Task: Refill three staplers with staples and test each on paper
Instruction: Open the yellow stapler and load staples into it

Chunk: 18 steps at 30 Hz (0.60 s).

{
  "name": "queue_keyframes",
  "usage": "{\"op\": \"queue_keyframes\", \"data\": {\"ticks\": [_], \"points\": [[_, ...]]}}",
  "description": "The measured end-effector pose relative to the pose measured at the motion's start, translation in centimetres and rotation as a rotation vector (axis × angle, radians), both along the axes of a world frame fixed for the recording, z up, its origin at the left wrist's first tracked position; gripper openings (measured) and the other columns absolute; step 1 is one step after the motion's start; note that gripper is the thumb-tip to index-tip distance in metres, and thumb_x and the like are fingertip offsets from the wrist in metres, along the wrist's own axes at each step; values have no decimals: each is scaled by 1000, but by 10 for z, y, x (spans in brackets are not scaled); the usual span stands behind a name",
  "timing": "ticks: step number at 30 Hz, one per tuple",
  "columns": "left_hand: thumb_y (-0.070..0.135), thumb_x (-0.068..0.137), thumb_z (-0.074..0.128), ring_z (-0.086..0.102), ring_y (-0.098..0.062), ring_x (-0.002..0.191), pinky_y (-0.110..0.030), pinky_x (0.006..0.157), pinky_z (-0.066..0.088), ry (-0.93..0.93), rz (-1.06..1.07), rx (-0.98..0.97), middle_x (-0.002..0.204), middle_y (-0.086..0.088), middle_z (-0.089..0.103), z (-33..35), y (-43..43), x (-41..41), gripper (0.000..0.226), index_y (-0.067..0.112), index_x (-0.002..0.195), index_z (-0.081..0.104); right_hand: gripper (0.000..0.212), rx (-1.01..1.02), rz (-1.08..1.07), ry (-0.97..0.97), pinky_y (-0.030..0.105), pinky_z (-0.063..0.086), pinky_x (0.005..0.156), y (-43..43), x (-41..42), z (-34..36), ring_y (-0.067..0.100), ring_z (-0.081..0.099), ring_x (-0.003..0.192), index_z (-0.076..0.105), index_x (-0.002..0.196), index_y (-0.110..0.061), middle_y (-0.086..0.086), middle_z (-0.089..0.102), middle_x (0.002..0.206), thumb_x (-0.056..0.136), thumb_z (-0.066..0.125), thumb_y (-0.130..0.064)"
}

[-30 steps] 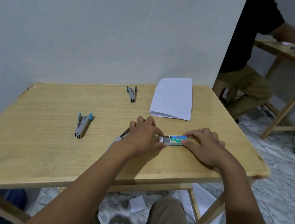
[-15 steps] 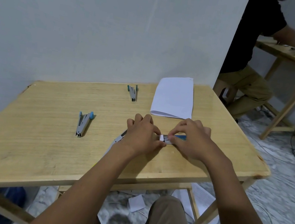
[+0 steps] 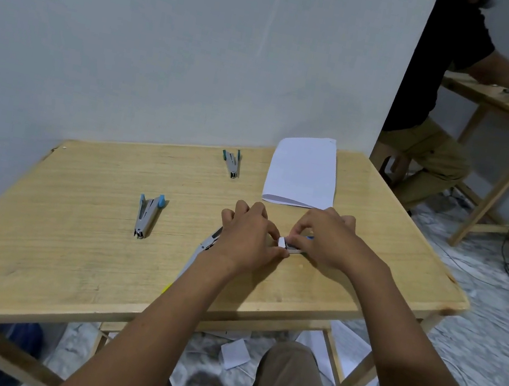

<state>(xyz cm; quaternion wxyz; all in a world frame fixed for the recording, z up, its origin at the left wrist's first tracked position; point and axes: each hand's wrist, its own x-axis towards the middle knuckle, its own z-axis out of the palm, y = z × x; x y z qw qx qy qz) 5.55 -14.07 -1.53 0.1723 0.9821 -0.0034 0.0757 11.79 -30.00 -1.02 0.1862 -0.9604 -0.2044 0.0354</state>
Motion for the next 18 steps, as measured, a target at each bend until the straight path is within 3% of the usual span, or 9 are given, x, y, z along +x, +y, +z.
{"op": "queue_keyframes", "data": {"ticks": [3, 5, 7, 8, 10, 14, 18], "points": [[60, 83, 66, 33, -21, 113, -34, 83, 20, 11, 5, 26, 117, 3, 49, 2, -1, 0, 42, 31, 111, 74, 17, 138, -55, 27, 37, 35, 84, -11, -2, -1, 22, 45, 115, 62, 77, -42, -12, 60, 108, 91, 62, -51], [61, 83, 66, 33, -20, 114, -34, 84, 22, 19, 2, 46, 120, 2, 50, 3, -1, 0, 46, 31, 117, 71, 13, 342, -144, 37, 36, 45, 79, -20, -7, -4, 19, 48, 109, 59, 83, -43, -19, 60, 96, 94, 58, -48], [61, 83, 65, 33, -20, 113, -35, 85, 24, 24, -4, 49, 121, 1, 49, 3, -1, -2, 51, 31, 124, 68, 7, 542, -223, 5, 24, 52, 68, -26, -14, -8, 12, 57, 101, 58, 90, -43, -19, 60, 92, 96, 57, -44], [61, 84, 64, 34, -20, 113, -36, 86, 25, 26, -8, 51, 121, 1, 49, 3, -1, -3, 52, 30, 126, 66, 4, 609, -245, -20, 14, 50, 61, -27, -18, -11, 9, 59, 97, 58, 93, -41, -19, 61, 91, 96, 58, -41], [58, 87, 63, 34, -21, 114, -39, 89, 27, 25, -20, 66, 122, 1, 50, 3, -3, -5, 49, 31, 127, 66, 4, 698, -269, -60, 8, 47, 55, -29, -23, -16, 3, 60, 93, 61, 100, -36, -19, 61, 92, 96, 60, -36], [51, 93, 58, 35, -21, 113, -38, 87, 23, 15, -29, 62, 120, 1, 52, 3, -7, -7, 37, 32, 123, 68, 27, 625, -355, -143, 15, 46, 60, -32, -29, -26, 8, 62, 92, 62, 125, -24, -11, 67, 101, 99, 57, -32], [36, 99, 54, 36, -19, 103, -35, 78, 16, 10, -45, 9, 111, 2, 63, 3, -13, -5, 26, 32, 117, 72, 28, 606, -364, -164, 14, 48, 60, -32, -30, -31, 11, 65, 97, 66, 125, -20, 5, 73, 109, 99, 58, -29]]}}
